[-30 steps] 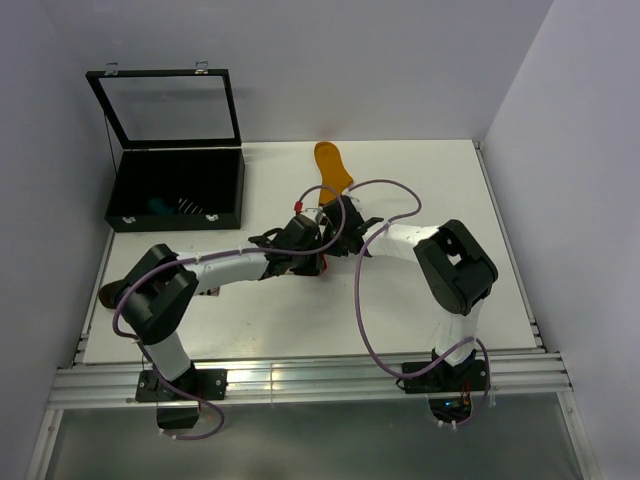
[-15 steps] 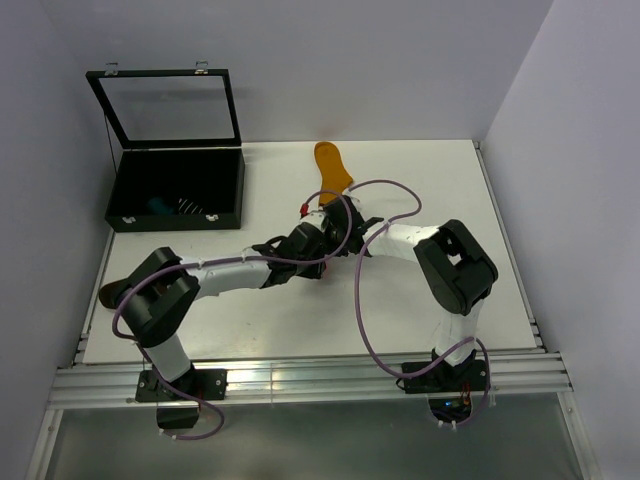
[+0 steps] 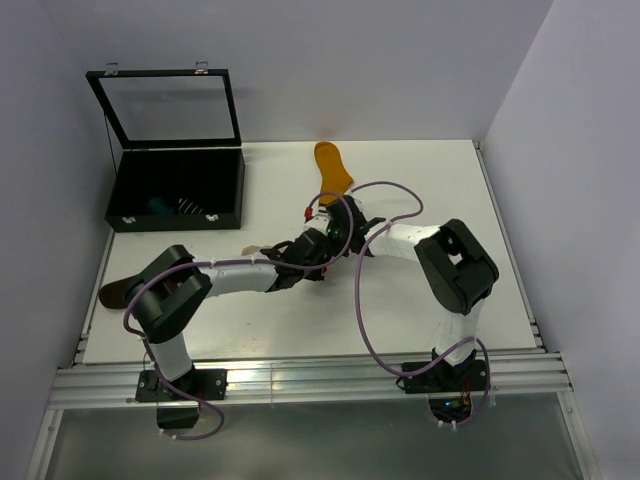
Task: Roll the socks
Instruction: Roll the sock at the center of the board.
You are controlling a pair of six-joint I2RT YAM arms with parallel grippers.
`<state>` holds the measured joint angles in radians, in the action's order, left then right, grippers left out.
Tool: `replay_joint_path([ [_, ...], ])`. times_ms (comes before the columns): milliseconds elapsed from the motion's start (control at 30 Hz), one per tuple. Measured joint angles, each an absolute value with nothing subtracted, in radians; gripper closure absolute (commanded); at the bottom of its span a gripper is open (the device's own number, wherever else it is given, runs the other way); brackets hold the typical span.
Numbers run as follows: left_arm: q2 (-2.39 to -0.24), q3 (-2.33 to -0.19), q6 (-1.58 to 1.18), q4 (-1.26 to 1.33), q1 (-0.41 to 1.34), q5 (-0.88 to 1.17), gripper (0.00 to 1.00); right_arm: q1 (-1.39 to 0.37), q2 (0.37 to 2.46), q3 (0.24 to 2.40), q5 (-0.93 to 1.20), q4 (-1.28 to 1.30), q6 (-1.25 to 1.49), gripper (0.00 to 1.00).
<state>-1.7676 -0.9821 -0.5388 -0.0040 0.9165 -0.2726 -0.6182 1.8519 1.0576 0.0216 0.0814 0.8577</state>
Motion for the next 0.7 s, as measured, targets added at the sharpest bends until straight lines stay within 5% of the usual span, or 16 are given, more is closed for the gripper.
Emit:
replay_joint_path([
  [167, -1.772, -0.982, -0.539, -0.004, 0.918, -0.287, 1.0, -0.611, 1.85, 1.042, 0.038, 0.055, 0.871, 0.92],
  [333, -1.771, -0.979, -0.543, 0.006, 0.894, -0.262, 1.0, -0.602, 1.834, 1.011, 0.047, 0.02, 0.876, 0.87],
  [600, -1.728, -0.925, -0.579, 0.027, 0.799, -0.17, 1.0, -0.595, 1.731, 0.94, 0.046, 0.017, 0.85, 0.56],
  [700, -1.716, -0.908, -0.611, 0.031, 0.765, -0.127, 1.0, -0.595, 1.672, 0.935, 0.046, 0.009, 0.827, 0.53],
])
